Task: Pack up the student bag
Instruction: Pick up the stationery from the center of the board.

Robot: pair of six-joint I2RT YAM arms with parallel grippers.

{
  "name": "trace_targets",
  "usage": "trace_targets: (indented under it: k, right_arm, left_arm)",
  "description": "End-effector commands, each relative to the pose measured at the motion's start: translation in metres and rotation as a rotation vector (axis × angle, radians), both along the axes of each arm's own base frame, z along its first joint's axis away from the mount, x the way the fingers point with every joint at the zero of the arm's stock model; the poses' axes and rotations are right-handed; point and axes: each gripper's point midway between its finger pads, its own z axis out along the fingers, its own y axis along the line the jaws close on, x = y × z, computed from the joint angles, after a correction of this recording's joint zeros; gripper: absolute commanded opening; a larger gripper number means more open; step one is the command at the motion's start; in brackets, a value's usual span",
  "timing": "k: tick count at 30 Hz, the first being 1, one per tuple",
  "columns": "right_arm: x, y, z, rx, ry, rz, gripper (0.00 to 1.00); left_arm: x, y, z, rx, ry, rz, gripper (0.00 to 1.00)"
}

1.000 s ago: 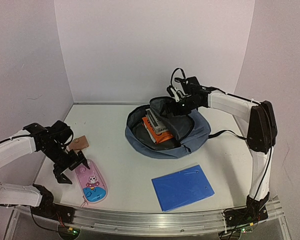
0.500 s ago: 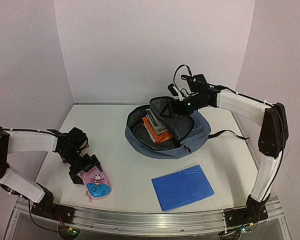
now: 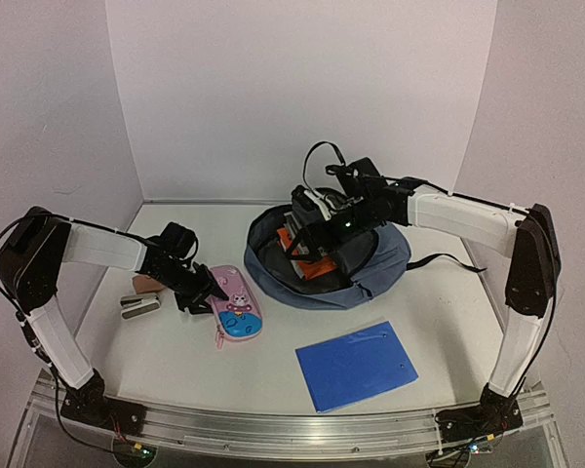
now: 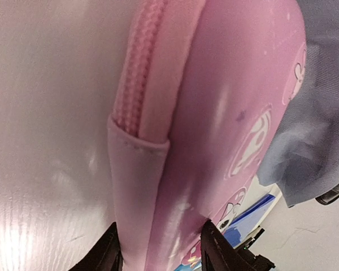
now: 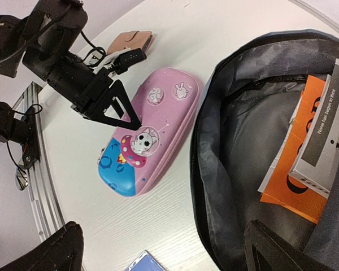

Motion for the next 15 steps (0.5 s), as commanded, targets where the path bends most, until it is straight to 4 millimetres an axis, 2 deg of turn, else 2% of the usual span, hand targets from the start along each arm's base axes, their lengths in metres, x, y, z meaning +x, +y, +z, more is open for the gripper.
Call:
trace_targets:
  k: [1, 3, 5, 8, 11, 15]
  right_arm:
    - [0.005, 0.001, -0.005, -0.003, 0.001, 0.006, 0.98]
    - [0.006, 0.002, -0.004, -0.002, -0.001, 0.006, 0.98]
    - [0.007, 0.002, -0.003, -0.001, -0.002, 0.006, 0.98]
    - [0.008, 0.002, -0.002, -0.003, -0.008, 0.002, 0.98]
    - [0.008, 0.001, -0.002, -0.007, -0.011, 0.004, 0.98]
    - [0.006, 0.0, -0.004, -0.009, -0.009, 0.013, 0.98]
  left_arm:
    - [0.018, -0.009, 0.003, -0.026, -0.079, -0.01, 0.44]
    - [0.021, -0.009, 0.005, -0.02, -0.103, -0.021, 0.5]
    - [0.024, -0.007, 0.007, -0.003, -0.137, -0.033, 0.63]
    - [0.029, -0.008, 0.005, 0.012, -0.193, -0.079, 0.71]
    - [0.035, -0.015, -0.004, 0.0, -0.253, -0.154, 0.73]
    - [0.037, -0.028, -0.014, -0.054, -0.265, -0.205, 0.65]
